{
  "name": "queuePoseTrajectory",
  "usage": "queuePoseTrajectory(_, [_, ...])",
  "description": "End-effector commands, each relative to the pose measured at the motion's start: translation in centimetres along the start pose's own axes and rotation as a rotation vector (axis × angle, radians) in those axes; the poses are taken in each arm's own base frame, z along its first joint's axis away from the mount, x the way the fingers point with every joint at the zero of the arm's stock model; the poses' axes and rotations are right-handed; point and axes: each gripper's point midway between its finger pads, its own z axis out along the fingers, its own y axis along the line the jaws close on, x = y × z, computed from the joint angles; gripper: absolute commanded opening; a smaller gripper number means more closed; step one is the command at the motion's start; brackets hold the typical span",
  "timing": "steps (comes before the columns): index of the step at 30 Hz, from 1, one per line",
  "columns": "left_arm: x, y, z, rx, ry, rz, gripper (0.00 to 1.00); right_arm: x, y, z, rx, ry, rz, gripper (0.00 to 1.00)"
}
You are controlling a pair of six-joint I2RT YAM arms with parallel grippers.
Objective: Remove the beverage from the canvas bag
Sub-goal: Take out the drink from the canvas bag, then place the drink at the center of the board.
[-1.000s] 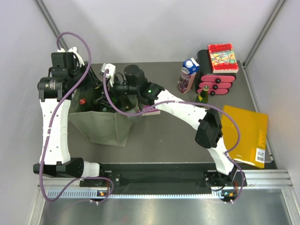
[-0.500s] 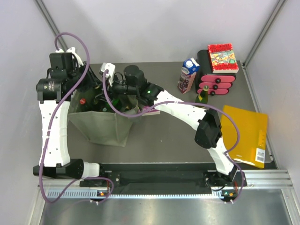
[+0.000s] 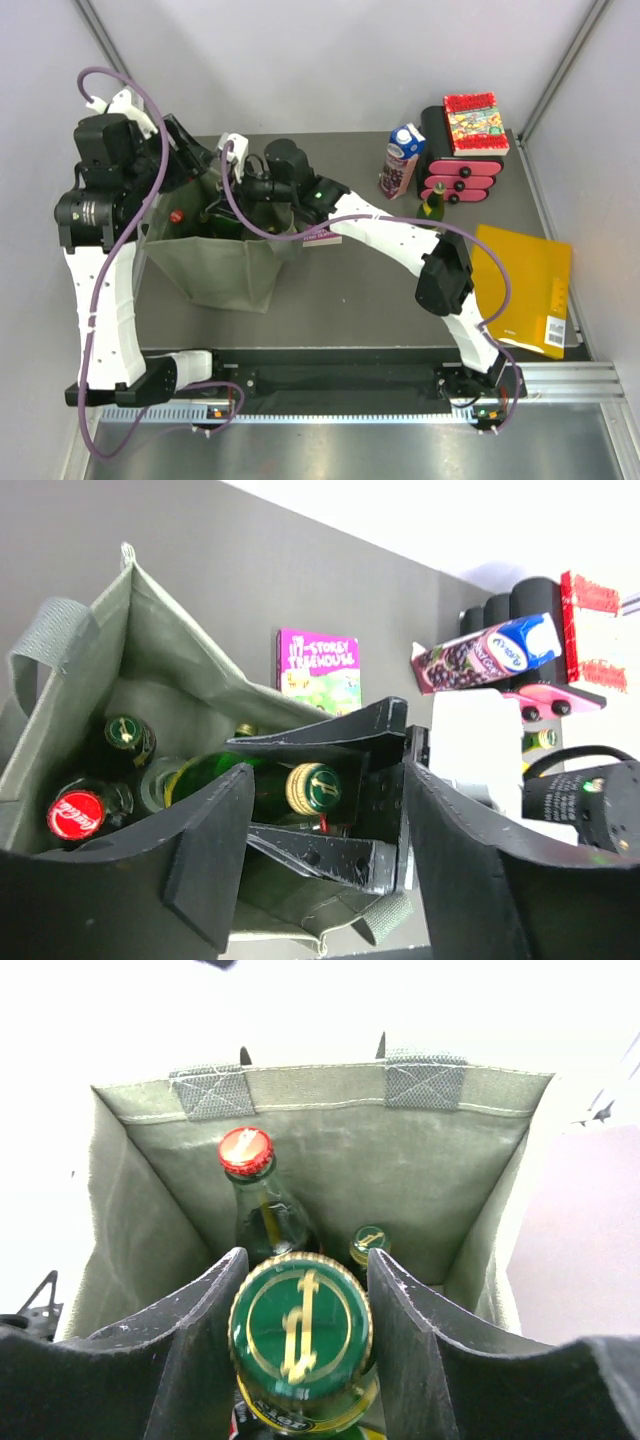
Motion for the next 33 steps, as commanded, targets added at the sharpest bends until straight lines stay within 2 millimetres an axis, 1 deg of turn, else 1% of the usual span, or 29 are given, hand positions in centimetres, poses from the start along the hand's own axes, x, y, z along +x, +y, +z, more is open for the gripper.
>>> queuePoseTrajectory(1, [-3.6, -1.0, -1.6, 0.017, -0.156, 0.042, 0.69, -11.5, 1.0, -3.0, -0.031, -0.286, -0.065, 0.0])
queuePoseTrajectory(5, [-5.4, -0.3, -3.2, -0.032, -0.265, 0.081, 0.74, -14.5, 0.9, -4.5, -0.039, -0.344, -0.063, 0.0])
queuePoseTrajectory(6, [-5.4, 0.0, -3.1, -0.041, -0.267, 0.092, 0.74, -15.1, 0.9, -4.9, -0.037, -0.355, -0.057, 0.0])
queuePoseTrajectory(7, [-5.4, -0.1, -3.6, -0.037, -0.28, 0.099, 0.74, -15.8, 0.6, -5.4, -0.034, -0.367, -0.061, 0.0])
queuePoseTrajectory(8, [-5.6, 0.5, -3.6, -0.068, -0.297, 0.1, 0.74, -16.1, 0.6, -5.7, -0.037, -0.374, -0.058, 0.0])
queuePoseTrajectory(9, [-5.3, 0.9, -3.3, -0.082, -0.292, 0.104, 0.74, -16.9, 0.8, -6.3, -0.039, -0.386, -0.053, 0.0])
queuePoseTrajectory(10, [-5.3, 1.0, -3.7, -0.084, -0.303, 0.105, 0.74, -17.4, 0.5, -6.8, -0.036, -0.394, -0.055, 0.0])
queuePoseTrajectory(11, [-5.2, 1.4, -3.6, -0.097, -0.307, 0.108, 0.74, -17.9, 0.5, -7.3, -0.04, -0.401, -0.053, 0.0])
queuePoseTrajectory(12, [-4.8, 1.8, -3.2, -0.106, -0.301, 0.11, 0.75, -18.7, 0.6, -8.1, -0.042, -0.414, -0.045, 0.0])
queuePoseTrajectory(13, [-4.7, 1.9, -3.6, -0.106, -0.311, 0.112, 0.75, -19.3, 0.5, -8.7, -0.044, -0.428, -0.044, 0.0])
queuePoseTrajectory(15, [-4.2, 2.4, -3.0, -0.118, -0.303, 0.11, 0.75, -20.7, 0.8, -10.1, -0.06, -0.452, -0.031, 0.0])
queuePoseTrajectory(17, [-3.9, 2.6, -2.9, -0.119, -0.306, 0.107, 0.75, -21.7, 1.0, -11.2, -0.062, -0.467, -0.034, 0.0])
queuePoseTrajectory(18, [-3.5, 2.8, -2.5, -0.124, -0.295, 0.104, 0.75, -22.8, 1.0, -12.4, -0.057, -0.486, -0.042, 0.0])
queuePoseTrajectory(20, [-3.3, 3.0, -2.2, -0.121, -0.293, 0.104, 0.75, -23.7, 1.2, -13.3, -0.06, -0.497, -0.048, 0.0])
queuePoseTrajectory(23, [-3.0, 3.2, -1.6, -0.123, -0.282, 0.104, 0.75, -25.5, 1.3, -15.5, -0.052, -0.526, -0.054, 0.0])
queuePoseTrajectory(27, [-2.5, 3.4, -1.1, -0.123, -0.272, 0.104, 0.75, -27.0, 0.9, -17.7, -0.031, -0.551, -0.07, 0.0])
queuePoseTrajectory(29, [-2.2, 3.6, -0.8, -0.126, -0.262, 0.102, 0.75, -27.7, 1.1, -18.7, -0.028, -0.561, -0.084, 0.0])
queuePoseTrajectory(30, [-2.1, 3.7, -0.8, -0.127, -0.262, 0.102, 0.75, -27.7, 0.6, -19.1, -0.015, -0.557, -0.084, 0.0])
queuePoseTrajectory(32, [-1.9, 3.8, -0.7, -0.13, -0.257, 0.101, 0.75, -28.2, 0.7, -20.1, -0.004, -0.56, -0.103, 0.0])
queuePoseTrajectory(33, [-1.8, 3.9, -0.6, -0.131, -0.254, 0.1, 0.75, -27.7, -0.1, -20.3, 0.015, -0.543, -0.1, 0.0])
